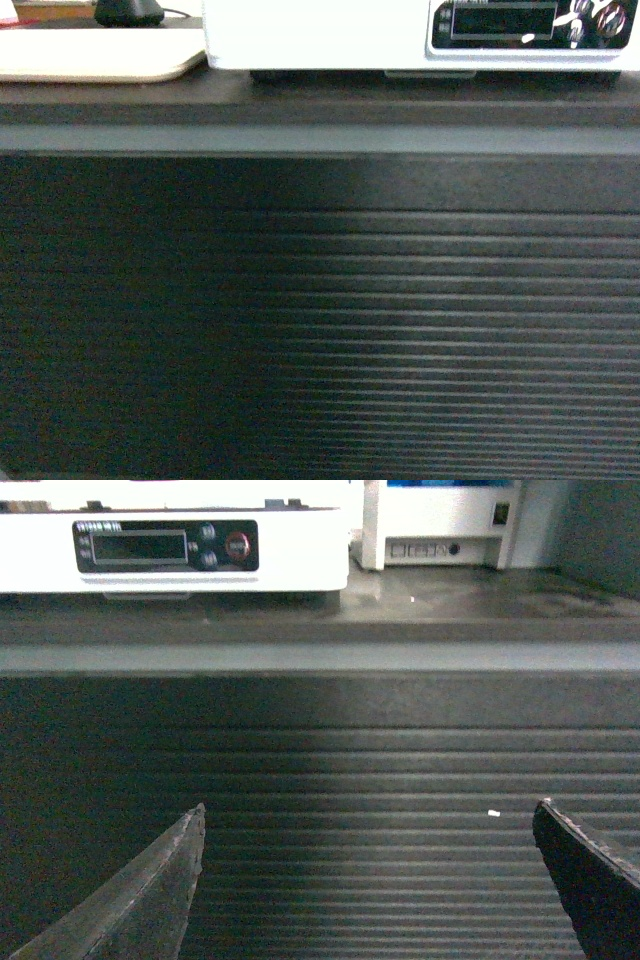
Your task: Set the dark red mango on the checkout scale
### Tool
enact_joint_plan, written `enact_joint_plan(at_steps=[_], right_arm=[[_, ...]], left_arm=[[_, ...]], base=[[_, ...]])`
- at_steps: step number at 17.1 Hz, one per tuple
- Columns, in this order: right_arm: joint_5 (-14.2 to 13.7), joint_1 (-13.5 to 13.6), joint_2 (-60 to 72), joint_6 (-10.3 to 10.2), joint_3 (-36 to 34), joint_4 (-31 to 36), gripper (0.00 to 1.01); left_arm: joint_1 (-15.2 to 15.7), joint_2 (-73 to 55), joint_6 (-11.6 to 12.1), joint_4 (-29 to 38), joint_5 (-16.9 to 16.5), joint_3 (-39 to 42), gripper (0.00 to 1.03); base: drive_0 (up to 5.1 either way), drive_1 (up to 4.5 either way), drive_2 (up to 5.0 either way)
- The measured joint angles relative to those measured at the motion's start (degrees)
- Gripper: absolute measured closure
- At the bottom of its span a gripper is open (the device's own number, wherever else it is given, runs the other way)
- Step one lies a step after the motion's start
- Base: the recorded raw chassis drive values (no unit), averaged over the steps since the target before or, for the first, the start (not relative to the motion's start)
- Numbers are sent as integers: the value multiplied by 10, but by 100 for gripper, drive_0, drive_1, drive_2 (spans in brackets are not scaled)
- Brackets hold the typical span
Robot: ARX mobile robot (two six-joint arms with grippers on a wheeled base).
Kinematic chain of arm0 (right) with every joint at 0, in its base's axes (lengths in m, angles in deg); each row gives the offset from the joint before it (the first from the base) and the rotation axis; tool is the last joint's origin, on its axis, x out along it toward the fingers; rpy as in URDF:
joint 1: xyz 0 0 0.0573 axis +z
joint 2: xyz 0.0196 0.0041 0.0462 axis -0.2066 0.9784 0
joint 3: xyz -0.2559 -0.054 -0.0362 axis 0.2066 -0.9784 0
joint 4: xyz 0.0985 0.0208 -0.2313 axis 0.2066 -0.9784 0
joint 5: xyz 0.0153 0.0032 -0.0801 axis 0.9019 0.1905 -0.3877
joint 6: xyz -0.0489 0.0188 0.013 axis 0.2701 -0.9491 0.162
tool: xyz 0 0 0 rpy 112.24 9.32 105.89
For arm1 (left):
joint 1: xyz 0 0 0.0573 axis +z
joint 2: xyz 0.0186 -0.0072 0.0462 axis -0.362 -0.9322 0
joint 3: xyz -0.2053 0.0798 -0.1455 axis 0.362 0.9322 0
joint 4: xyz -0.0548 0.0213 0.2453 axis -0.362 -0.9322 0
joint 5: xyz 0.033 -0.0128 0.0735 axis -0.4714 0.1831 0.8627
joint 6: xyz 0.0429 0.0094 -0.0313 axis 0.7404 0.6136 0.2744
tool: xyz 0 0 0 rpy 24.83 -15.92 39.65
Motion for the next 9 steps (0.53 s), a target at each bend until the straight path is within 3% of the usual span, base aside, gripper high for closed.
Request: enact_joint_plan(at_steps=[9], right_arm=[[0,0,0,0,0,0,3]], left_arm=[[0,0,0,0,0,0,5]], base=[[0,0,0]])
